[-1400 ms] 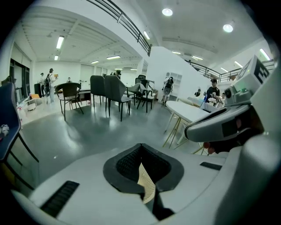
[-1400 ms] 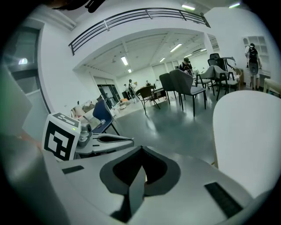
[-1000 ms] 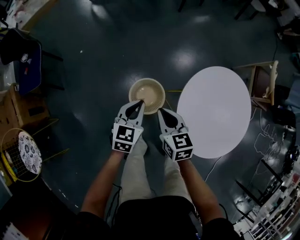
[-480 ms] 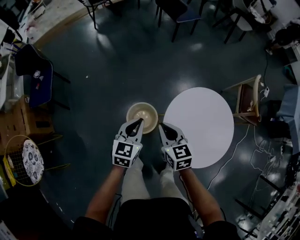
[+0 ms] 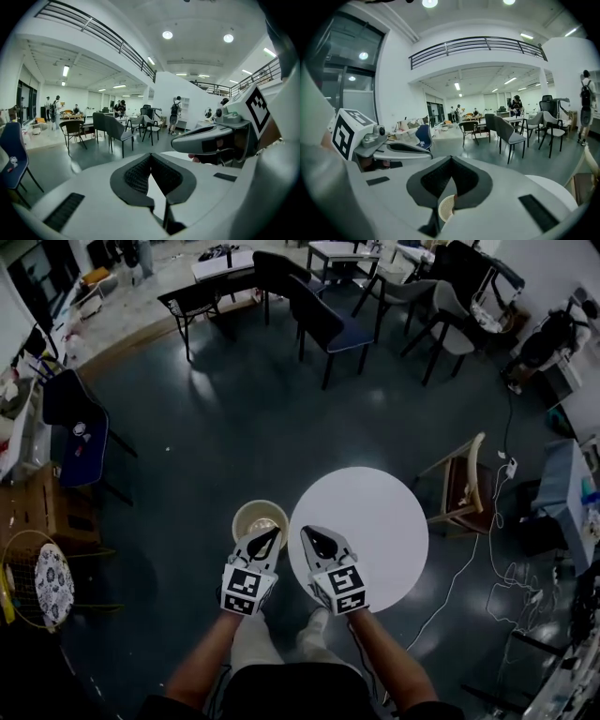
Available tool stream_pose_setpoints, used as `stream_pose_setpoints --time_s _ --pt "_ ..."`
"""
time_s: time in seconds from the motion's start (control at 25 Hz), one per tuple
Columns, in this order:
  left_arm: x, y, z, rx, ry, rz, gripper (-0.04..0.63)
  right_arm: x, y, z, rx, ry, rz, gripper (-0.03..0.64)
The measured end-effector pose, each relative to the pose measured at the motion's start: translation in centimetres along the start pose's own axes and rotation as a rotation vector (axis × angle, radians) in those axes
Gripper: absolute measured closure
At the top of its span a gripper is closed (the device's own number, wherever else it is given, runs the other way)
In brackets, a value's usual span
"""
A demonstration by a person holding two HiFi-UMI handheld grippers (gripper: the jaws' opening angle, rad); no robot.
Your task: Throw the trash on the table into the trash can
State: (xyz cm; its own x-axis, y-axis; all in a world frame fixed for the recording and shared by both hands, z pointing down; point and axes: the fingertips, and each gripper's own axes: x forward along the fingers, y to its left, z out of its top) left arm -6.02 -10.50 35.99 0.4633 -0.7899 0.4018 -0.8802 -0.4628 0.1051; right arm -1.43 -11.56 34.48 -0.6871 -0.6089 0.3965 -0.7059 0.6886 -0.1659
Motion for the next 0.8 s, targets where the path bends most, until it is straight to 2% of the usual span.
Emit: stream_pose_setpoints --time_s 0.28,0.52,0.64,0.8 --pt "0.5 -8.1 3.0 0.007 -0.054 0.024 0.58 -7.7 -3.7 1.3 -0.026 -0.069 0.01 0.604" --pt "1.0 -14.6 3.9 -0.018 -0.091 0.061 0.58 -13.9 -6.7 1.3 -0.053 -0.113 0.013 0.604" --pt "1.1 -16.9 4.4 0.0 -0.105 0.083 0.58 -15.9 -7.8 1.4 -0.057 -0.121 0.022 0.604" --pt "0.3 -18.2 6.0 -0.024 -0.142 0.123 0.58 -17.7 -8.1 2.1 -0.061 -0.14 0.045 0.604"
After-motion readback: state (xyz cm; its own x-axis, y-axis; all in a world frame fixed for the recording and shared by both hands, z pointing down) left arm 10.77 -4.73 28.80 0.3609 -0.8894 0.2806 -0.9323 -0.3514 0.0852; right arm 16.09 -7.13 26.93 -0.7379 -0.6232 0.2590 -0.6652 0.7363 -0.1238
